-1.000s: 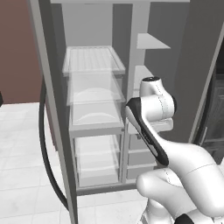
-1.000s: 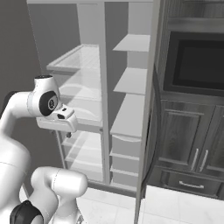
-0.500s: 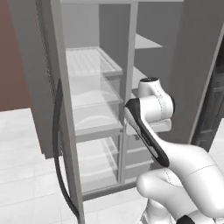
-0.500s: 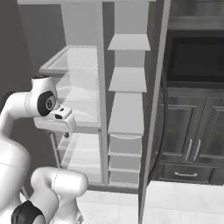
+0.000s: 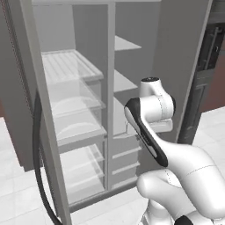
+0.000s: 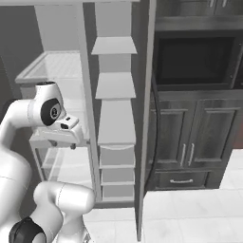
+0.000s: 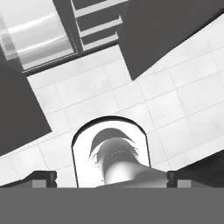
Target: Place one of the steaks on the plate and the other in the bowl. Then place the bowl in the fridge.
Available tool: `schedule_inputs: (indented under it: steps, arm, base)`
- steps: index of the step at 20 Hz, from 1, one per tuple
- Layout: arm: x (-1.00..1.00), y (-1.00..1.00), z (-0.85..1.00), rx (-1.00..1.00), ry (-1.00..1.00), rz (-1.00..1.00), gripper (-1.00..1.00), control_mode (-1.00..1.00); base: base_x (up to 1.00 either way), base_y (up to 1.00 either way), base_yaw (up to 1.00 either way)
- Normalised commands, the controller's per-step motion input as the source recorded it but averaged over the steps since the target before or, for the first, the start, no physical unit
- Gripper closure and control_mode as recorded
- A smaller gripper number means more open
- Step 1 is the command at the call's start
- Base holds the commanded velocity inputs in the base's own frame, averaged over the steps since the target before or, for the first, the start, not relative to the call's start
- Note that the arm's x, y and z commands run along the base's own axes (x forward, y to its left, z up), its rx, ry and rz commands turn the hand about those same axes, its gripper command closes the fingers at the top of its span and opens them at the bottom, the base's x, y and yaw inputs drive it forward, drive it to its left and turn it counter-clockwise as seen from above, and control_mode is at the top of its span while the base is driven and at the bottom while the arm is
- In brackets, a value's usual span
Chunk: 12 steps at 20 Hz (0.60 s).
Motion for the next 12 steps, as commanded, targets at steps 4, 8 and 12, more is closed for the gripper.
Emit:
schedule_inputs:
  steps: [4,8,12]
  arm:
    - [0.00,0.00,0.00,0.00,0.00,0.00,-1.00,1.00]
    - [0.00,0.00,0.00,0.00,0.00,0.00,-1.00,1.00]
    - [0.00,0.00,0.00,0.00,0.00,0.00,-1.00,1.00]
  base:
    - [-0.74,0.38,-0.60]
    - [-0.70,0.25,-0.68]
    - [-0.60,0.05,-0.79]
